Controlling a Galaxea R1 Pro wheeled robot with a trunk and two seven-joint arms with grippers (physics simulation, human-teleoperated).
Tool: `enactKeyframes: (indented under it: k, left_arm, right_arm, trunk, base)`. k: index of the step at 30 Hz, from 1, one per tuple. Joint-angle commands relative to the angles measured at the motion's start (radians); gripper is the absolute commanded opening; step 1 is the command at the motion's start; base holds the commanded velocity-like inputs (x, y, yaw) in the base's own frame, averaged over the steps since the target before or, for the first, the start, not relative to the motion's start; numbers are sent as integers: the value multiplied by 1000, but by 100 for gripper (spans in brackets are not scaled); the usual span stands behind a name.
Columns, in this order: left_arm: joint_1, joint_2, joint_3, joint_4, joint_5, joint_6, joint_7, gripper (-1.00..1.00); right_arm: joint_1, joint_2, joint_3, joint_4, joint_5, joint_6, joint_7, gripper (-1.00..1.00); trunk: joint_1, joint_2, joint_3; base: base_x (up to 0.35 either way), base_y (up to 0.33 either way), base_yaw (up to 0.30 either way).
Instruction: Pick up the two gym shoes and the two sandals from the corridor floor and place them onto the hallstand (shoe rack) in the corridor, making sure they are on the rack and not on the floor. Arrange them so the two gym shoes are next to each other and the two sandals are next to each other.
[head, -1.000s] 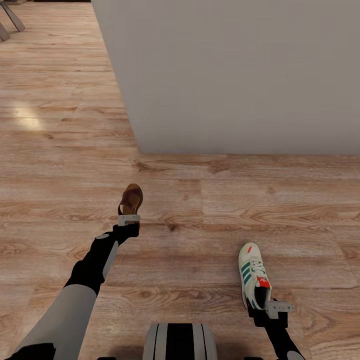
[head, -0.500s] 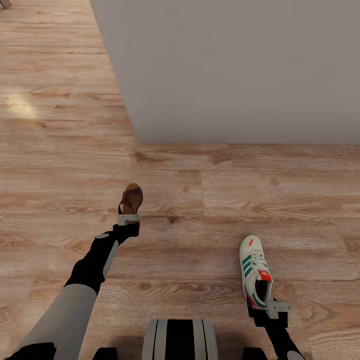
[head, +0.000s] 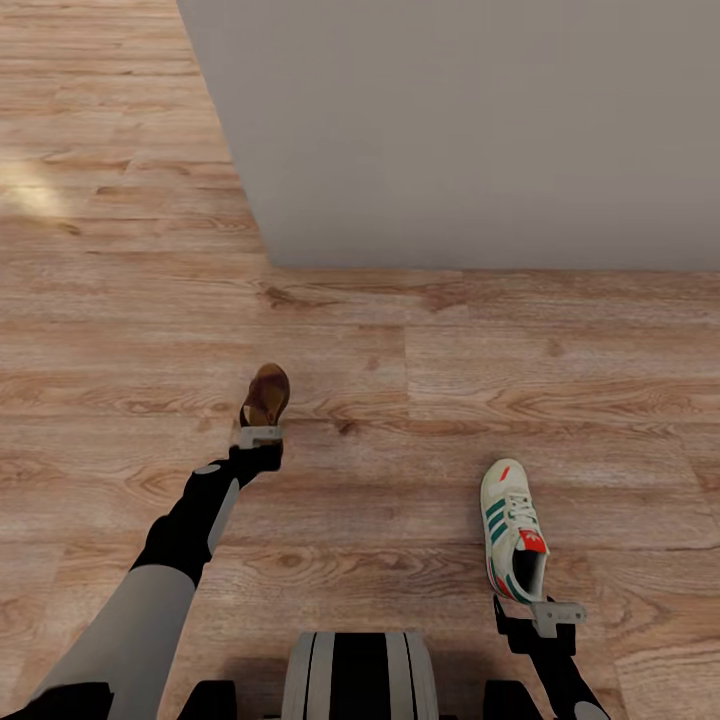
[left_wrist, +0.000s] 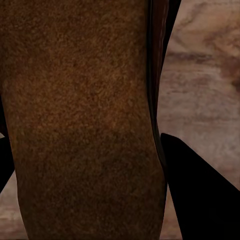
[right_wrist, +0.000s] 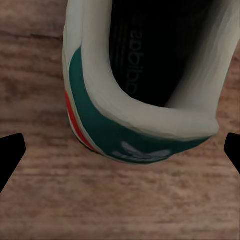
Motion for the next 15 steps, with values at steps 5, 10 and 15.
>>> enactKeyframes:
  k: [5, 10, 15]
  left_arm:
    - [5, -1, 5, -1, -7, 1, -13, -100]
    - [8, 0, 4, -1, -7, 0, -13, -100]
    - [9, 1, 3, -1, -7, -2, -13, -100]
  right_arm:
    - [0, 0, -2, 1, 11, -3, 0, 100]
    - [0, 0, -1, 6, 12, -3, -1, 100]
    - [0, 0, -1, 17, 12, -5, -4, 100]
  trunk:
    - [0, 0, -1]
    - [0, 0, -1]
    - [0, 0, -1]
  base:
    - [0, 0, 0]
    - [0, 0, 0]
    - [2, 0, 0]
